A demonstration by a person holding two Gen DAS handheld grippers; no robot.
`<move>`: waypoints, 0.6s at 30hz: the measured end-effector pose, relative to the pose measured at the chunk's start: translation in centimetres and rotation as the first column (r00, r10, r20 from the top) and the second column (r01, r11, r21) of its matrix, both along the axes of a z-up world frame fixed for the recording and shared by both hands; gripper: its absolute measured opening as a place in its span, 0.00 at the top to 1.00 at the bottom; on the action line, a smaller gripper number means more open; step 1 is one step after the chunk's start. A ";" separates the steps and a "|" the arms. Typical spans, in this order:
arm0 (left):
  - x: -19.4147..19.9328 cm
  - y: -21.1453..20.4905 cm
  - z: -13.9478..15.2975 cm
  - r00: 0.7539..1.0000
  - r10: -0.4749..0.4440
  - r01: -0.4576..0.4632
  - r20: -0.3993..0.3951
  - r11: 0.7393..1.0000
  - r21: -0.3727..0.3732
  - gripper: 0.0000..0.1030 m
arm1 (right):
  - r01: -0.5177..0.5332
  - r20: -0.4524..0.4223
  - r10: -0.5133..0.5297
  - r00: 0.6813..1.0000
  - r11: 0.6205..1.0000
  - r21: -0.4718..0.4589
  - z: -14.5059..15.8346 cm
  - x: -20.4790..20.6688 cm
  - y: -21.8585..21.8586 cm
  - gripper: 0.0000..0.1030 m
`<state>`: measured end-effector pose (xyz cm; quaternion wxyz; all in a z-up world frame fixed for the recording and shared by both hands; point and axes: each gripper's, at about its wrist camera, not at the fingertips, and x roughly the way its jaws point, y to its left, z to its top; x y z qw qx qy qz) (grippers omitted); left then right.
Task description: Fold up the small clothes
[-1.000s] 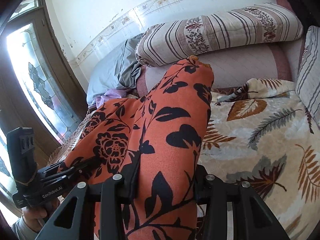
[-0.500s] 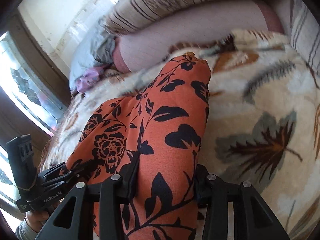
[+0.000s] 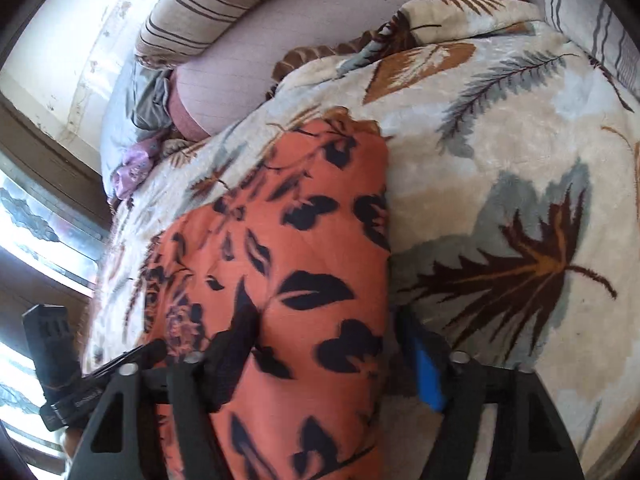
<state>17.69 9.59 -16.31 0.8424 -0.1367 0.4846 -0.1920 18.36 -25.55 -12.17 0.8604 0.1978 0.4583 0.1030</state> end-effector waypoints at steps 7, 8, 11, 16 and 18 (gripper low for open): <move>-0.4 -0.7 0.5 1.000 0.019 -0.020 0.018 0.999 0.050 0.66 | 0.037 -0.035 -0.036 0.999 0.999 0.027 -0.9 0.8 -0.6 0.27; -0.6 -0.8 0.8 1.000 0.018 -0.019 0.018 0.998 0.058 0.66 | 0.055 -0.039 -0.053 0.998 0.997 0.050 -1.1 0.8 -1.0 0.25; -1.4 -0.3 1.8 1.000 0.015 -0.017 0.026 0.998 0.067 0.50 | 0.071 -0.034 -0.069 0.997 0.997 0.042 -0.7 0.0 -1.0 0.24; -3.9 0.3 2.5 0.998 0.017 -0.023 0.067 0.995 0.095 0.63 | 0.053 0.037 -0.053 0.998 0.998 0.015 2.0 -3.3 -0.3 0.24; -4.1 0.1 1.1 1.000 0.018 -0.020 0.014 0.992 0.125 0.72 | 0.017 0.015 -0.016 1.000 0.998 -0.063 1.9 -4.2 0.7 0.24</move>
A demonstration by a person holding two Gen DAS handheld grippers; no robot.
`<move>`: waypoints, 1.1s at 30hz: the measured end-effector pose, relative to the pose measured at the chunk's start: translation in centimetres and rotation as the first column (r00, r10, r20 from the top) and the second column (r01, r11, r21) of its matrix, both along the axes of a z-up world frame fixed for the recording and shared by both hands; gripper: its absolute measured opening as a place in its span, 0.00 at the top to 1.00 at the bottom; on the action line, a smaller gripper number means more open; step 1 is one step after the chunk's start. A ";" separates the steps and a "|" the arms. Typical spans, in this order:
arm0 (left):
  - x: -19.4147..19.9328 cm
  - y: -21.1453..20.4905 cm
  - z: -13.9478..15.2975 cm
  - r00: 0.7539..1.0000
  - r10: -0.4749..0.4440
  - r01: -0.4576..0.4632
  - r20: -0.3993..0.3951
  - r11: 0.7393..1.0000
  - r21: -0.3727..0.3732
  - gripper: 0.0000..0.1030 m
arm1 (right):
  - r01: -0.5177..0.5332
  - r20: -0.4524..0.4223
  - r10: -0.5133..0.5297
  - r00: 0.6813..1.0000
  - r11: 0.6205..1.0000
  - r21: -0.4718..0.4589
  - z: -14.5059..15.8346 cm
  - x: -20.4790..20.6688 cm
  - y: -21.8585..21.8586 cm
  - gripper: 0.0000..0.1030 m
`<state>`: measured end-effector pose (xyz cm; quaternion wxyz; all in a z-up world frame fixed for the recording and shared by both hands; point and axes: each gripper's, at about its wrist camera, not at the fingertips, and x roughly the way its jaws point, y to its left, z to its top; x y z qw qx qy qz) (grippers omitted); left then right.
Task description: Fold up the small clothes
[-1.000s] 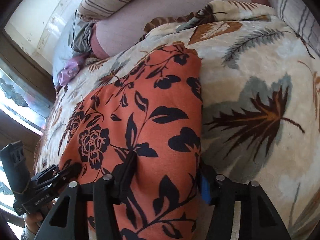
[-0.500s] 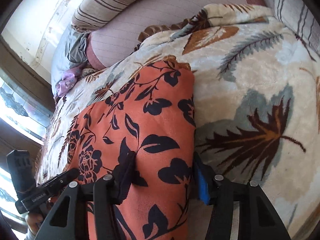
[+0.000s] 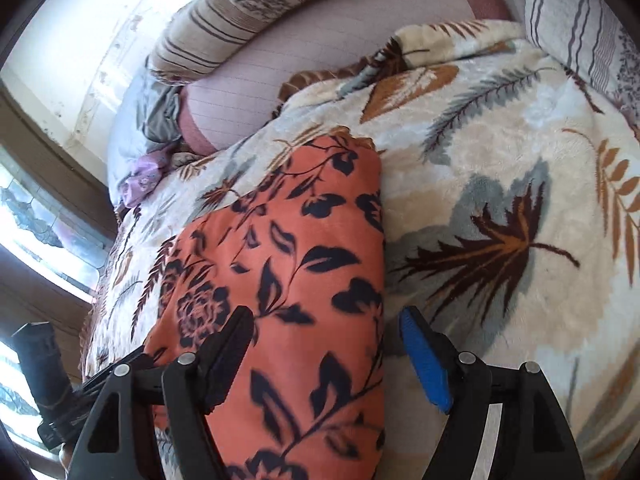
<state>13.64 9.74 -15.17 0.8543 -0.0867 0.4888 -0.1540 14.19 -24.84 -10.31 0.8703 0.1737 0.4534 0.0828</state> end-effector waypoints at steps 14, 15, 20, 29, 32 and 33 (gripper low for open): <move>-3.3 -0.3 1.9 0.999 0.041 -0.042 0.011 0.996 0.076 0.72 | -0.088 -0.114 0.064 0.991 0.973 -0.213 -0.8 -5.3 5.3 0.23; -3.8 -0.2 2.4 0.999 0.046 -0.048 0.027 0.996 0.081 0.72 | -0.074 -0.121 0.054 0.991 0.984 -0.165 -0.9 -5.7 4.8 0.23; -5.0 0.3 3.4 0.997 0.057 -0.062 0.053 0.994 0.089 0.67 | -0.073 -0.016 0.071 0.997 0.984 -0.161 1.6 -8.0 4.9 0.23; -5.4 0.4 3.1 0.997 0.056 -0.061 0.055 0.993 0.104 0.60 | -0.098 0.056 0.100 0.993 0.994 -0.040 2.4 -7.3 6.1 0.22; -5.0 0.5 2.7 0.998 0.056 -0.060 0.041 0.993 0.104 0.60 | -0.090 -0.009 0.090 0.996 0.996 0.008 -0.4 -6.0 5.5 0.22; -4.9 0.5 2.6 0.998 0.054 -0.058 0.041 0.993 0.105 0.59 | -0.088 0.004 0.088 0.996 0.996 0.016 -0.3 -6.2 5.4 0.22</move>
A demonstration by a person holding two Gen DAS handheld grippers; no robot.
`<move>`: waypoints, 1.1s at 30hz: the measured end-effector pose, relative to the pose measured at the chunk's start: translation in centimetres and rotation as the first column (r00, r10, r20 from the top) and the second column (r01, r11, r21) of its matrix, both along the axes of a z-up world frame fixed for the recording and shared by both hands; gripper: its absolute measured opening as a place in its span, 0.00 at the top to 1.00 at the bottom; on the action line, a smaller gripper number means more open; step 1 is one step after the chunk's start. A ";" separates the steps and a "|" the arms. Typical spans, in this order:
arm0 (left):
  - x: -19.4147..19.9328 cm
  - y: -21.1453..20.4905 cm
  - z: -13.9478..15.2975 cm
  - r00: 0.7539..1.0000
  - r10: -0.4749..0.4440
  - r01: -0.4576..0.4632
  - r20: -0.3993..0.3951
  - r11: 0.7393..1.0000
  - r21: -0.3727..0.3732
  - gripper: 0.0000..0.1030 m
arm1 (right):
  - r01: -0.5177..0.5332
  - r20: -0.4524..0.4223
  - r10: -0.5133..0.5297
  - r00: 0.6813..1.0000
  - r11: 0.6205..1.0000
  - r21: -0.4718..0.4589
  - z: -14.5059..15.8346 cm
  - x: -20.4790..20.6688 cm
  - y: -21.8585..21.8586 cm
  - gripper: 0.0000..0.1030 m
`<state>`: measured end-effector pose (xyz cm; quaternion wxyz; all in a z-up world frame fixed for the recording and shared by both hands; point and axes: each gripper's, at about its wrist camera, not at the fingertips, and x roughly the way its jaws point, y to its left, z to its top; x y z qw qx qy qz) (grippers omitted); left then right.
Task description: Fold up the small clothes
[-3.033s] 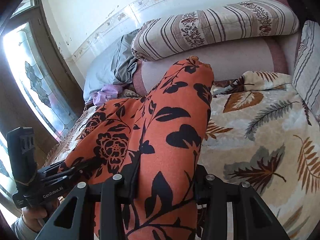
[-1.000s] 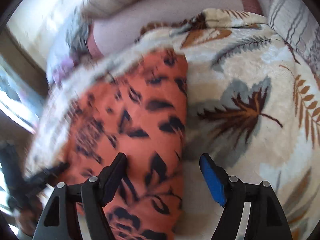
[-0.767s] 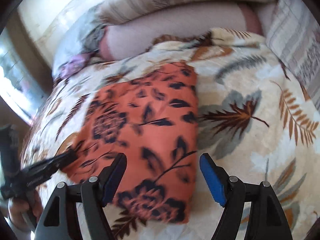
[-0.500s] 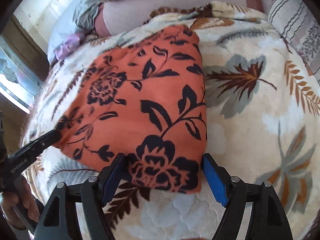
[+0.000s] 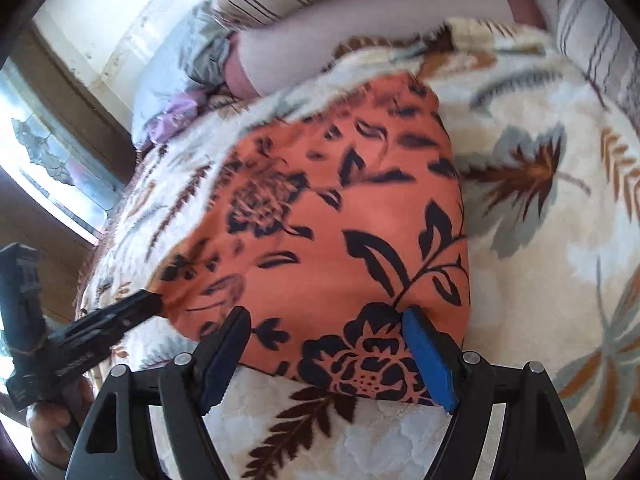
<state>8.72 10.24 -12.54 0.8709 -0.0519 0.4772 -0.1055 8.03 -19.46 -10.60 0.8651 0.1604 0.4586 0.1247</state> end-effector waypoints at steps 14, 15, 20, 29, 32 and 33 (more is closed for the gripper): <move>-0.1 -0.2 -0.2 1.000 -0.002 0.002 0.014 1.000 0.028 0.52 | 0.001 0.024 -0.001 1.000 1.000 -0.008 0.9 -0.3 0.0 0.17; -0.1 -0.3 -0.2 1.000 -0.001 0.001 0.010 1.000 0.027 0.52 | 0.001 0.027 -0.001 1.000 1.000 0.004 0.9 -0.4 -0.1 0.17; -0.7 -0.2 0.3 1.000 -0.002 0.002 0.013 0.999 0.037 0.50 | -0.001 0.011 0.001 1.000 1.000 -0.031 0.8 -1.1 -0.2 0.17; -3.5 0.6 3.4 0.995 0.055 -0.058 0.080 0.997 0.042 0.25 | -0.001 0.091 0.021 0.996 0.976 -0.217 2.6 -6.6 0.8 0.14; -4.6 0.5 4.4 0.992 0.075 -0.081 0.099 0.995 0.054 0.20 | 0.017 0.129 0.022 0.991 0.955 -0.295 3.2 -8.2 1.3 0.10; -5.0 0.4 4.8 0.991 0.082 -0.089 0.109 0.994 0.057 0.18 | 0.025 0.137 0.020 0.990 0.948 -0.317 3.4 -8.7 1.4 0.09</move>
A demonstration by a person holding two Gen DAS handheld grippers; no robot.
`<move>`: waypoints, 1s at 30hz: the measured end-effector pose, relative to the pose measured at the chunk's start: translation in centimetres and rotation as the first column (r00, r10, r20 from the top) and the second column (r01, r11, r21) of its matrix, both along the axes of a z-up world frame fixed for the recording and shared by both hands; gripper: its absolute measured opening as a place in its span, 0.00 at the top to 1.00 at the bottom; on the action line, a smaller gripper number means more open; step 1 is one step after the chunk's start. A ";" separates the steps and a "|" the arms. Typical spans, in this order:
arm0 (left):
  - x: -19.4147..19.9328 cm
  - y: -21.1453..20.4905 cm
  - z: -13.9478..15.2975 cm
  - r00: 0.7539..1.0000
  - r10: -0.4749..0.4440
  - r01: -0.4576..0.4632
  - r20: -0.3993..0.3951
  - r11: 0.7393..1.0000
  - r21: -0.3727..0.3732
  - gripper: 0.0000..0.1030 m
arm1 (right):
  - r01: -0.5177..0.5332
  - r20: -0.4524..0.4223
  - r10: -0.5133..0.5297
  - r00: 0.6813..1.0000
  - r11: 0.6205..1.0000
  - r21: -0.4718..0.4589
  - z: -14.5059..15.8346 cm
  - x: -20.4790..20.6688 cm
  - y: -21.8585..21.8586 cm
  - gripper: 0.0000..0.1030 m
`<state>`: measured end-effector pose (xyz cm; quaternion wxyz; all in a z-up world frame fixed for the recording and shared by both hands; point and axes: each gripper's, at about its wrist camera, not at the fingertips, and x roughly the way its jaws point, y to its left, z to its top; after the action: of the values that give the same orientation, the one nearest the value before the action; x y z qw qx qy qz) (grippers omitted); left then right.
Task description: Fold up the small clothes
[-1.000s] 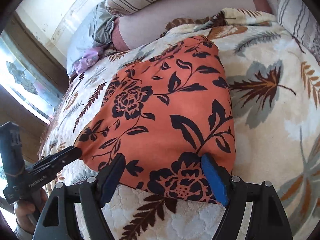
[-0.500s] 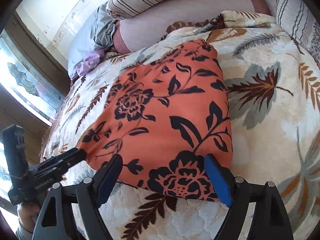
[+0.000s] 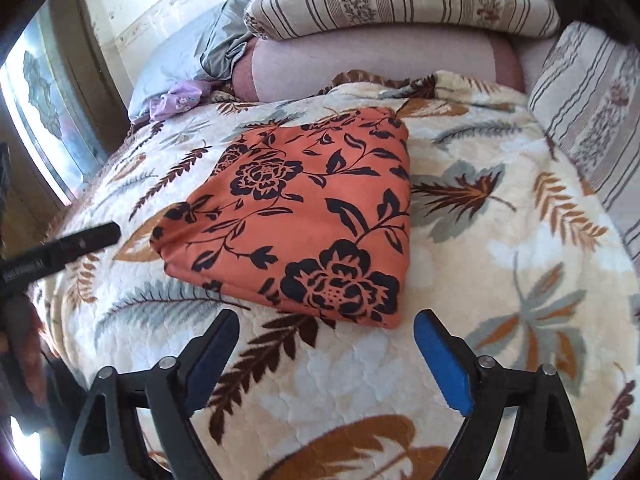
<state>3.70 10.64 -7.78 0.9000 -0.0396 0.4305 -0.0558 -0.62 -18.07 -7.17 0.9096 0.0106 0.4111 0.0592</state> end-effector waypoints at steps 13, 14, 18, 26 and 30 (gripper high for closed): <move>-4.3 -2.3 2.6 0.994 0.030 -0.038 0.106 0.997 0.074 0.13 | 0.168 0.097 -0.162 0.982 0.984 -0.061 3.0 -2.8 -0.6 0.00; -4.5 -2.4 2.5 0.994 0.032 -0.040 0.102 0.997 0.072 0.13 | 0.188 0.103 -0.181 0.978 0.980 -0.066 3.0 -2.9 -0.6 0.00; -4.9 -2.9 2.3 0.994 0.047 -0.056 0.099 0.995 0.086 0.13 | 0.237 0.116 -0.227 0.967 0.967 -0.089 3.2 -3.1 -0.7 0.00; -4.9 -4.2 2.8 0.991 0.010 -0.025 0.131 0.993 0.117 0.08 | 0.238 0.133 -0.225 0.965 0.968 -0.084 3.5 -2.7 -0.4 0.00; -4.0 -5.3 3.4 0.988 0.004 -0.028 0.157 0.988 0.154 0.04 | 0.237 0.146 -0.220 0.965 0.965 -0.111 3.9 -1.7 -0.3 0.00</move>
<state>-0.34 5.36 -4.40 0.9318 0.0316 0.3612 -0.0177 -2.32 -18.34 -3.26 0.9344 -0.0040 0.3487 -0.0719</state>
